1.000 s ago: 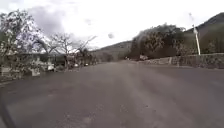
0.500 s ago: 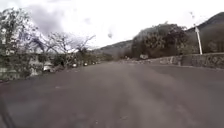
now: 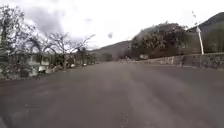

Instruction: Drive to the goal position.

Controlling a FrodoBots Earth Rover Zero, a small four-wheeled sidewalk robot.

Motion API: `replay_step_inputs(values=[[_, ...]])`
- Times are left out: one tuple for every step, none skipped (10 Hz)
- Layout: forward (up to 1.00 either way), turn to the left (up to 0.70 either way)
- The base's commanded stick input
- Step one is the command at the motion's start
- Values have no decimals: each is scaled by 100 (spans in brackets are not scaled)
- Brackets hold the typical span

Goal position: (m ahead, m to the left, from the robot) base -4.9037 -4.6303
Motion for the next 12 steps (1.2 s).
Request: replay_step_inputs(values=[[70,-24],[70,0],[70,0],[70,0],[70,0],[70,-3],[43,-34],[0,-45],[0,-45],[0,-45],[0,-45],[0,-45]])
